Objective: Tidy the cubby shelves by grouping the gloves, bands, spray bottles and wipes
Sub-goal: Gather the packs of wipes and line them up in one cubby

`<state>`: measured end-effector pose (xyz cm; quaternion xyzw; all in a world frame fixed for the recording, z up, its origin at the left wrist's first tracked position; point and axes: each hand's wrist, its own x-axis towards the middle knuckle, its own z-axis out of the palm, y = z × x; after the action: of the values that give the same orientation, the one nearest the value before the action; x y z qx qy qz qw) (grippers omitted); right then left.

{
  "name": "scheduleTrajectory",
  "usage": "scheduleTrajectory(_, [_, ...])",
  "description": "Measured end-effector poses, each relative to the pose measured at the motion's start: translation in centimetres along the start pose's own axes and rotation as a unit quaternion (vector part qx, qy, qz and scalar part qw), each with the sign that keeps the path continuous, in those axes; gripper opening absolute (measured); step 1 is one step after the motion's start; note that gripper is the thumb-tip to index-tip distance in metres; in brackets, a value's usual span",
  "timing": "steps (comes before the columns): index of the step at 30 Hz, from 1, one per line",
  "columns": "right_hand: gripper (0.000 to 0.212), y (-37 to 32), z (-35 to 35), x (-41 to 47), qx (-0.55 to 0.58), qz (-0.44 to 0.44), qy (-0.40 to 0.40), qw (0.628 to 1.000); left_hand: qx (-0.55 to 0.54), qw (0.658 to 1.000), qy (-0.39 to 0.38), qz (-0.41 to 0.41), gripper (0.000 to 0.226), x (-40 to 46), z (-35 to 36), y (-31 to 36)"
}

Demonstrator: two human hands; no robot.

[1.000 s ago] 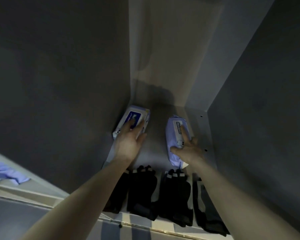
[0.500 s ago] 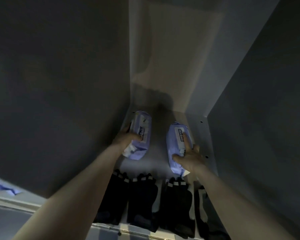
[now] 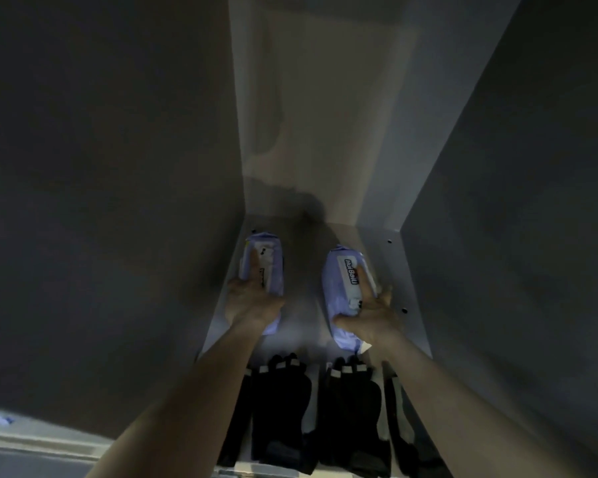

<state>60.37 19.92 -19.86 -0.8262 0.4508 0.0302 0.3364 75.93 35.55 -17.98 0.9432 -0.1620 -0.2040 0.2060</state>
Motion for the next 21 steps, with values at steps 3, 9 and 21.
scheduleTrajectory(3, [0.117, 0.5, -0.8, 0.3, 0.084, -0.025, -0.036, 0.996, -0.051, 0.999, 0.008, 0.003, 0.097, -0.8, -0.8, -0.8])
scheduleTrajectory(9, [0.094, -0.6, -0.4, -1.2, 0.059, -0.027, 0.068, 0.996, -0.026, 0.998, 0.026, 0.049, 0.093, -2.6, -1.5, -0.1])
scheduleTrajectory(21, [0.088, -4.0, -3.8, -17.5, 0.149, -0.018, 0.188, 0.971, -0.081, 0.987, 0.057, 0.127, 0.09, -13.6, -5.9, -1.2])
